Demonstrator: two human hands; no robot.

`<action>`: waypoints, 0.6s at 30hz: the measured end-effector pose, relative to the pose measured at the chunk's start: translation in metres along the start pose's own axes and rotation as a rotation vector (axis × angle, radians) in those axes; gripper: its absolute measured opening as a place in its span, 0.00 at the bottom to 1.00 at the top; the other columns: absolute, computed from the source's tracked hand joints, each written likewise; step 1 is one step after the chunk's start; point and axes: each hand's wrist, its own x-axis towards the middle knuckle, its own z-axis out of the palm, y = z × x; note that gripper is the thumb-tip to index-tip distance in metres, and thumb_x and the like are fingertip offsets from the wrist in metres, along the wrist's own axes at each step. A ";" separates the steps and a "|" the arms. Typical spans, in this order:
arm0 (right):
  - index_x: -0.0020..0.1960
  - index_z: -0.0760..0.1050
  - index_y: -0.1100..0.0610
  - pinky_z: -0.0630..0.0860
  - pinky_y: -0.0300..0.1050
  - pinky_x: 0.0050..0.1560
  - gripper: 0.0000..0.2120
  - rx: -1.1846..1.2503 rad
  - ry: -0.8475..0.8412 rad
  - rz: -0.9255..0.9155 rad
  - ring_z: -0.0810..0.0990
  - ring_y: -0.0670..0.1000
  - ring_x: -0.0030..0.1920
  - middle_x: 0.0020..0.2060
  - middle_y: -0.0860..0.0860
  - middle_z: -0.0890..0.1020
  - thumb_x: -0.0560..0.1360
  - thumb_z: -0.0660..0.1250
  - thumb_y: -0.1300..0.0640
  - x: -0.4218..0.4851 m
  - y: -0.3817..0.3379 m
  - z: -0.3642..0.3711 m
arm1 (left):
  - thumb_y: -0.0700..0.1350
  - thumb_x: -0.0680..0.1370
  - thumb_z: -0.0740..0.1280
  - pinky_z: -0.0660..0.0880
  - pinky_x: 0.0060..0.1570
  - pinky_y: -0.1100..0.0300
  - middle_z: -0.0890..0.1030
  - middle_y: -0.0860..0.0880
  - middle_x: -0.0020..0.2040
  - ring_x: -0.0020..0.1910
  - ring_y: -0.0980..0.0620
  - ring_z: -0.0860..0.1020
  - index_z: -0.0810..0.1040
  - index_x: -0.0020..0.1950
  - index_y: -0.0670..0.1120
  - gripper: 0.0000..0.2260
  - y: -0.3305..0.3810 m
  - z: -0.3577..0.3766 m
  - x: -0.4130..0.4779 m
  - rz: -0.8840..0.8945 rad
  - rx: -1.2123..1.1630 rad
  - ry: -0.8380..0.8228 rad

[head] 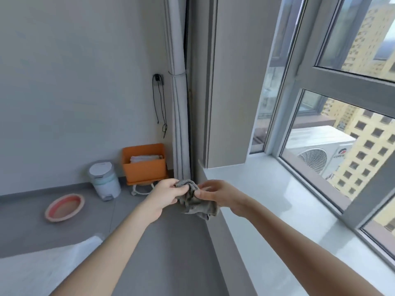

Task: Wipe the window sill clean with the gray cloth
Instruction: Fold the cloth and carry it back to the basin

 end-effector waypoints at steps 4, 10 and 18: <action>0.56 0.76 0.52 0.77 0.43 0.54 0.14 -0.032 -0.272 -0.041 0.82 0.48 0.49 0.48 0.50 0.82 0.71 0.73 0.57 0.085 -0.030 0.022 | 0.41 0.76 0.65 0.76 0.55 0.50 0.81 0.45 0.48 0.49 0.46 0.79 0.77 0.48 0.44 0.03 -0.008 -0.071 0.050 -0.031 -0.110 0.064; 0.54 0.76 0.51 0.76 0.34 0.43 0.19 -0.067 -0.401 -0.110 0.82 0.40 0.43 0.40 0.42 0.84 0.68 0.72 0.67 0.223 -0.076 0.076 | 0.37 0.77 0.62 0.78 0.45 0.50 0.80 0.44 0.45 0.43 0.46 0.80 0.74 0.47 0.46 0.05 -0.014 -0.199 0.134 -0.065 -0.258 0.234; 0.51 0.78 0.56 0.77 0.39 0.43 0.13 -0.185 -0.074 -0.075 0.80 0.51 0.48 0.49 0.52 0.81 0.68 0.74 0.60 0.428 -0.125 0.150 | 0.35 0.78 0.59 0.80 0.29 0.58 0.78 0.41 0.46 0.40 0.45 0.78 0.72 0.54 0.42 0.07 -0.026 -0.381 0.249 -0.132 -0.333 0.408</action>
